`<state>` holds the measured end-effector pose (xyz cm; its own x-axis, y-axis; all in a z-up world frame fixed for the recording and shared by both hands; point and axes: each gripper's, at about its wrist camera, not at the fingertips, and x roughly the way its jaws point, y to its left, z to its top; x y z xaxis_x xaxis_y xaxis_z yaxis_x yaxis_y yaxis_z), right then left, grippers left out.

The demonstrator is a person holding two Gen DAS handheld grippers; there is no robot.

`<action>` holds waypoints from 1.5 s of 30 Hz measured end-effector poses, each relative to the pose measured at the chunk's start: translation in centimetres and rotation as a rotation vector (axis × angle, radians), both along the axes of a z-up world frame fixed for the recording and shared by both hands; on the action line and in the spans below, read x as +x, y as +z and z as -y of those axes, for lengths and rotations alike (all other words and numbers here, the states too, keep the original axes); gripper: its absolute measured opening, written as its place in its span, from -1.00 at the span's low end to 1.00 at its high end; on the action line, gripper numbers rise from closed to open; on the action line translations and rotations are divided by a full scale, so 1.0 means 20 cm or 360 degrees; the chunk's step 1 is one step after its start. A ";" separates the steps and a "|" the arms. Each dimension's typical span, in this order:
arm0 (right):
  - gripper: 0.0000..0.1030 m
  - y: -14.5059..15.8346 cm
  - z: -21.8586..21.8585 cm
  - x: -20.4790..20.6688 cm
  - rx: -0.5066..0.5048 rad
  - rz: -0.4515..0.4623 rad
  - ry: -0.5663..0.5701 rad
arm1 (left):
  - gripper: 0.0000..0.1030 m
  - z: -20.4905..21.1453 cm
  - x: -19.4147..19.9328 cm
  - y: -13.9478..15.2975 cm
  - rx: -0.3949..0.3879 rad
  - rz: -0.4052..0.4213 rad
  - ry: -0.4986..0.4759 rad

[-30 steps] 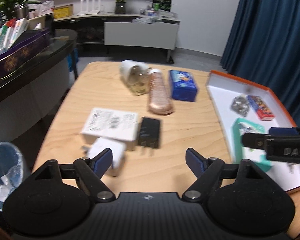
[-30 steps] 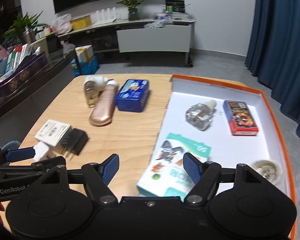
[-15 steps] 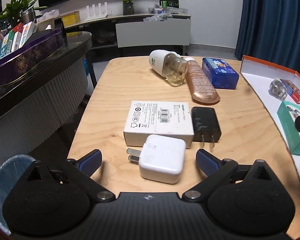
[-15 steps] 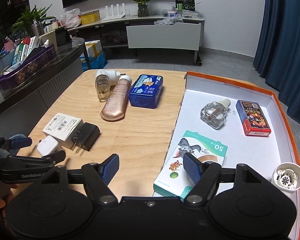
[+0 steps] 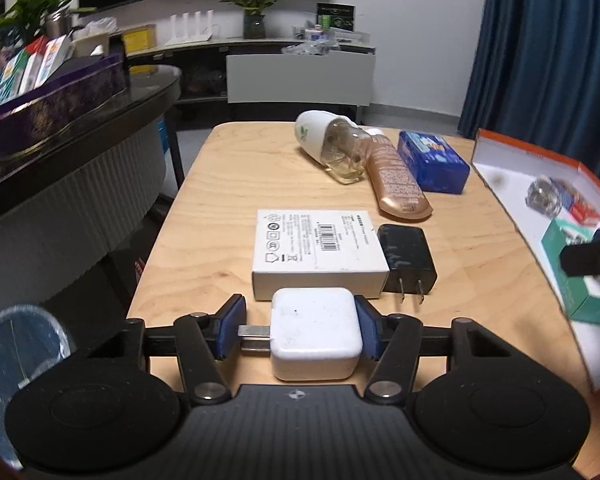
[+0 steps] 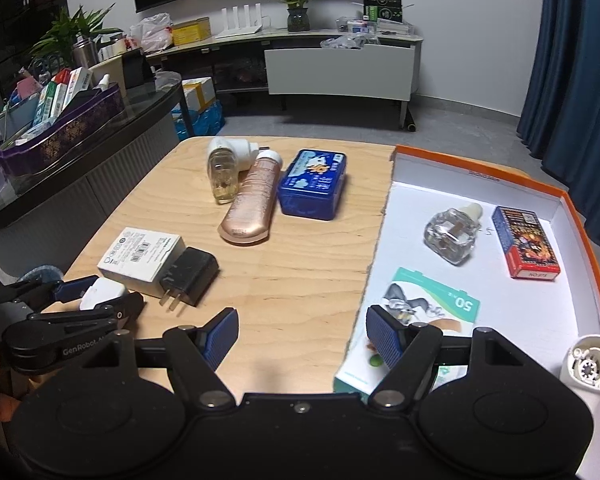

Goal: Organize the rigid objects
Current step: 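Grasp and lift the white barcode charger box with the right tool, then carry the white adapter with the left tool while the right tool carries the charger box to the tray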

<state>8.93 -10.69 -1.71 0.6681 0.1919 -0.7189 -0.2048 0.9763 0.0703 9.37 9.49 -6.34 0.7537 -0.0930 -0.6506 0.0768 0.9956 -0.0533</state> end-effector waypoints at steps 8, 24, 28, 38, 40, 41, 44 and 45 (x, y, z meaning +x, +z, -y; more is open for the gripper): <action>0.65 -0.01 -0.23 0.06 -0.0027 0.0072 0.0542 | 0.13 -0.13 -0.04 0.11 -0.0096 0.0068 0.0224; 0.75 -0.20 -0.82 0.56 -0.0448 -0.0008 0.1435 | 0.13 -0.25 -0.03 0.12 -0.0151 0.0103 0.0386; 0.39 -0.22 -0.74 0.66 -0.0114 -0.0213 0.1146 | 0.13 -0.27 -0.02 0.11 -0.0167 0.0095 0.0404; 0.36 -0.01 -0.46 0.35 0.0022 0.0059 0.0585 | 0.13 -0.19 -0.07 0.16 -0.0163 0.0131 0.0333; 0.36 0.06 -0.38 0.27 0.0061 0.0087 0.0498 | 0.13 -0.16 -0.08 0.19 -0.0168 0.0139 0.0315; 0.36 0.08 -0.34 0.24 0.0066 0.0103 0.0461 | 0.13 -0.15 -0.09 0.20 -0.0176 0.0142 0.0305; 0.36 0.12 -0.25 0.15 0.0074 0.0114 0.0348 | 0.13 -0.09 -0.13 0.24 -0.0183 0.0152 0.0269; 0.36 0.12 -0.21 0.12 0.0064 0.0115 0.0318 | 0.13 -0.07 -0.14 0.25 -0.0181 0.0151 0.0252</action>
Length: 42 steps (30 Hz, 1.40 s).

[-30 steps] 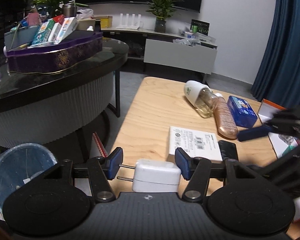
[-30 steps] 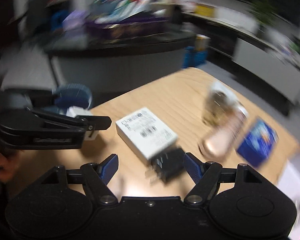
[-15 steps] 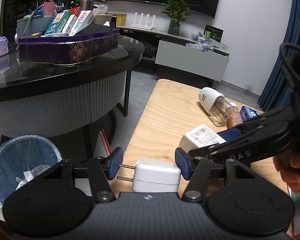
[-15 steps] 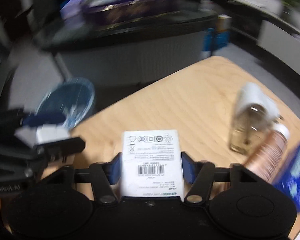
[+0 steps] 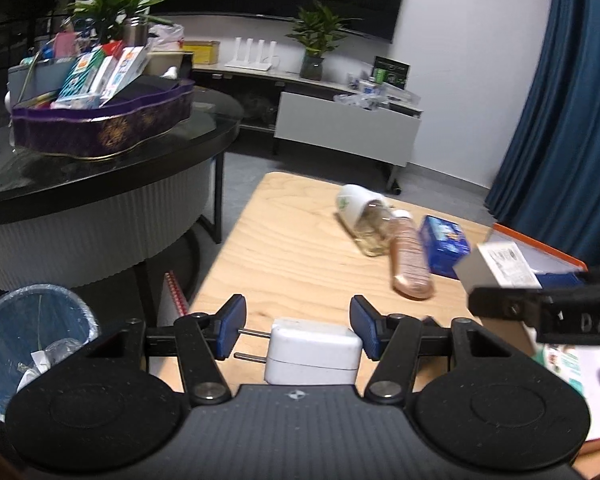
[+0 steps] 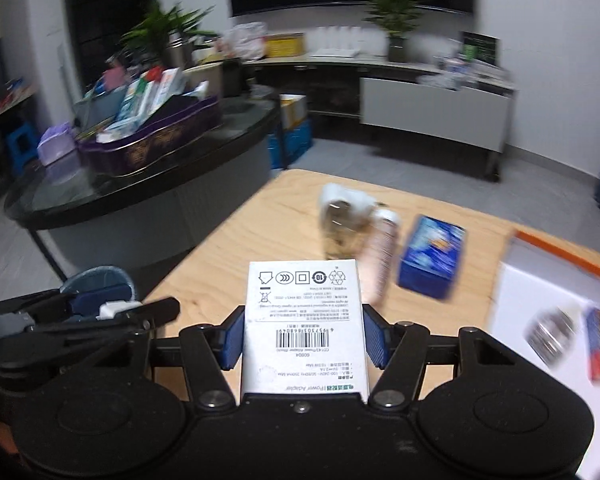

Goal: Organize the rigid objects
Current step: 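Carry the white adapter with the left tool while the right tool carries the charger box to the tray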

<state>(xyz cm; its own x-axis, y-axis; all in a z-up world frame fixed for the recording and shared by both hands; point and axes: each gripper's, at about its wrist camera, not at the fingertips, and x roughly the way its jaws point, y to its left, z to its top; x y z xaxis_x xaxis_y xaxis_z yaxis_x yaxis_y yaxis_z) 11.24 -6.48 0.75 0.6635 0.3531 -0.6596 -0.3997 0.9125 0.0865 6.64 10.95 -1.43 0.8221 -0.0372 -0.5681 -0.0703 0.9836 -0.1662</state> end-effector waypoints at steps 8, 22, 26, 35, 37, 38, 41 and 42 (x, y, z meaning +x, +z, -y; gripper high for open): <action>0.36 -0.02 0.25 -0.27 0.0007 0.0010 -0.0203 | 0.13 0.14 -0.08 0.03 -0.0003 -0.0012 -0.0110; 0.36 -0.01 0.50 -0.51 0.0068 0.0083 -0.0421 | 0.13 0.41 -0.22 0.07 0.0039 0.0011 -0.0341; 0.36 -0.01 0.59 -0.57 0.0087 0.0121 -0.0510 | 0.13 0.49 -0.25 0.08 0.0058 0.0039 -0.0409; 0.36 0.00 0.79 -0.67 0.0129 0.0174 -0.0673 | 0.13 0.64 -0.29 0.14 0.0033 0.0092 -0.0511; 0.36 0.01 0.82 -0.69 0.0133 0.0185 -0.0697 | 0.13 0.67 -0.30 0.15 0.0026 0.0106 -0.0536; 0.36 0.01 0.83 -0.70 0.0130 0.0191 -0.0712 | 0.13 0.69 -0.30 0.15 0.0025 0.0109 -0.0545; 0.36 0.02 0.88 -0.73 0.0136 0.0209 -0.0748 | 0.13 0.74 -0.31 0.16 0.0023 0.0113 -0.0583; 0.36 0.02 0.89 -0.74 0.0136 0.0216 -0.0761 | 0.13 0.75 -0.32 0.16 0.0021 0.0114 -0.0594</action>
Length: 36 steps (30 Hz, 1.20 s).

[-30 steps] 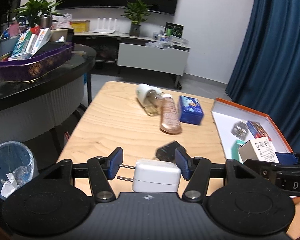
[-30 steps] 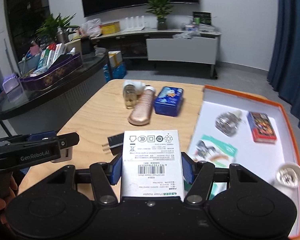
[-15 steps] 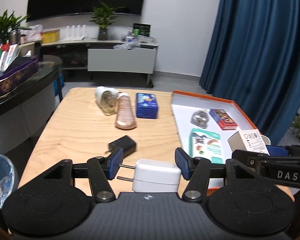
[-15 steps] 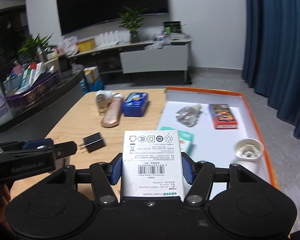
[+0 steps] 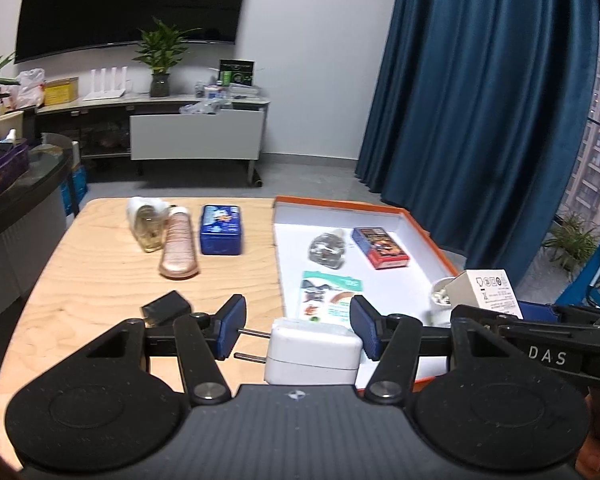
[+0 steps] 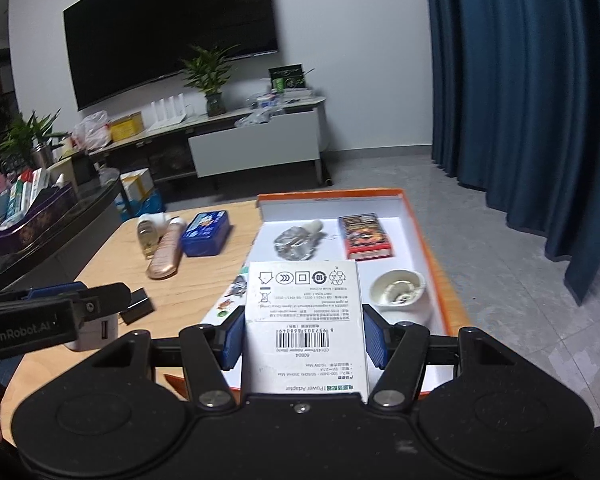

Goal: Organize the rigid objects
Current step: 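Carry the white adapter with the left tool while the right tool carries the charger box to the tray, then lower the white adapter into the tray with the left tool while the right tool lowers the charger box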

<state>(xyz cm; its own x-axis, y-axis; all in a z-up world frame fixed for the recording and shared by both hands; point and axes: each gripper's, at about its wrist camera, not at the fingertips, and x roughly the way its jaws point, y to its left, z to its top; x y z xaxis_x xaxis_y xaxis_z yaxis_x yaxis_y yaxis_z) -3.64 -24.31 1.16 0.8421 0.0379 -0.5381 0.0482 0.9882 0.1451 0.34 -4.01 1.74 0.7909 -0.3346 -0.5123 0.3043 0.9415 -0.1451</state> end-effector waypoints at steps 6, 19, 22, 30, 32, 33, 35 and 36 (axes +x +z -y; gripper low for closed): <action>0.36 0.01 0.07 -0.04 0.0004 0.0025 -0.0068 | 0.13 0.07 -0.01 0.01 -0.0019 0.0005 -0.0057; 0.36 0.03 0.13 -0.06 0.0008 0.0051 -0.0118 | 0.13 0.16 0.02 0.04 -0.0024 0.0058 -0.0093; 0.36 0.03 0.13 -0.06 0.0006 0.0056 -0.0121 | 0.13 0.17 0.02 0.03 -0.0027 0.0056 -0.0098; 0.36 0.02 0.12 -0.03 -0.0003 0.0039 -0.0119 | 0.13 0.19 0.04 0.02 -0.0028 0.0041 -0.0108; 0.36 0.02 0.13 -0.02 -0.0009 0.0036 -0.0118 | 0.13 0.19 0.05 0.02 -0.0026 0.0035 -0.0107; 0.36 0.02 0.13 -0.02 -0.0007 0.0034 -0.0117 | 0.13 0.20 0.05 0.01 -0.0027 0.0032 -0.0106; 0.36 0.01 0.13 -0.01 -0.0010 0.0032 -0.0115 | 0.13 0.20 0.06 0.01 -0.0029 0.0029 -0.0103; 0.36 0.01 0.13 0.00 -0.0013 0.0030 -0.0115 | 0.13 0.20 0.06 0.01 -0.0028 0.0027 -0.0104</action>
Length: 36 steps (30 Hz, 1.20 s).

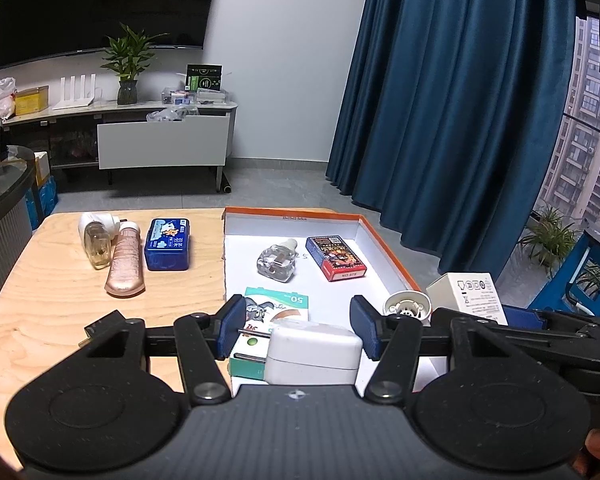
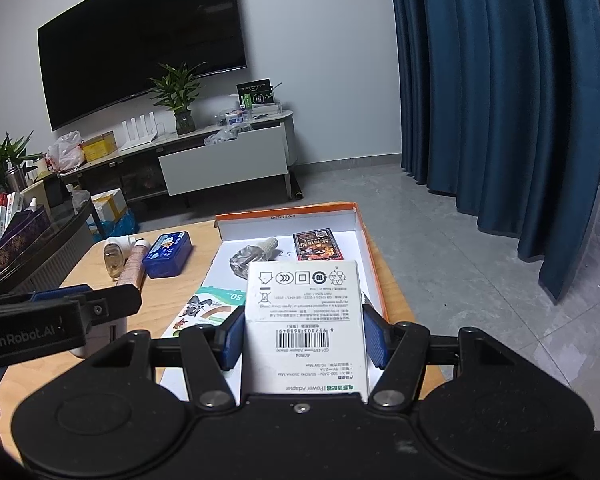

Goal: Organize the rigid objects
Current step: 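Lower the white adapter into the tray with the left tool while the right tool lowers the charger box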

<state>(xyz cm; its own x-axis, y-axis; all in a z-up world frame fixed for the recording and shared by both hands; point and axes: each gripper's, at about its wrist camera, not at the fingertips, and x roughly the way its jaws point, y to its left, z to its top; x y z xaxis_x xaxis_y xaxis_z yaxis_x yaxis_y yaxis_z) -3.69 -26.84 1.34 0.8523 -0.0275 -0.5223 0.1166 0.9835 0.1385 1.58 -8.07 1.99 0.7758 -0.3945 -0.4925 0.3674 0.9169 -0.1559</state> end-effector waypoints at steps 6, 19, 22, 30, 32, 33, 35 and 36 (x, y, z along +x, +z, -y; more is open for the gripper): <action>0.36 -0.02 0.00 0.04 -0.0010 -0.0018 0.0010 | 0.13 0.02 0.02 0.00 -0.0003 -0.0012 -0.0002; 0.36 -0.04 0.01 0.08 -0.0021 -0.0040 0.0016 | 0.13 0.05 0.07 -0.01 -0.0002 -0.0030 -0.0004; 0.36 -0.04 0.01 0.09 -0.0021 -0.0040 0.0017 | 0.13 0.06 0.08 -0.01 -0.0002 -0.0036 -0.0005; 0.36 -0.04 0.02 0.10 -0.0029 -0.0041 0.0020 | 0.13 0.08 0.11 -0.01 -0.0002 -0.0042 -0.0011; 0.36 -0.04 0.01 0.11 -0.0027 -0.0044 0.0016 | 0.13 0.09 0.12 -0.01 -0.0003 -0.0042 -0.0012; 0.36 -0.04 0.01 0.11 -0.0028 -0.0044 0.0015 | 0.13 0.09 0.12 -0.01 -0.0002 -0.0041 -0.0014; 0.36 -0.05 0.01 0.12 -0.0033 -0.0046 0.0012 | 0.13 0.10 0.13 -0.01 -0.0002 -0.0041 -0.0017; 0.36 -0.05 0.02 0.12 -0.0036 -0.0048 0.0011 | 0.13 0.10 0.14 -0.01 -0.0004 -0.0043 -0.0018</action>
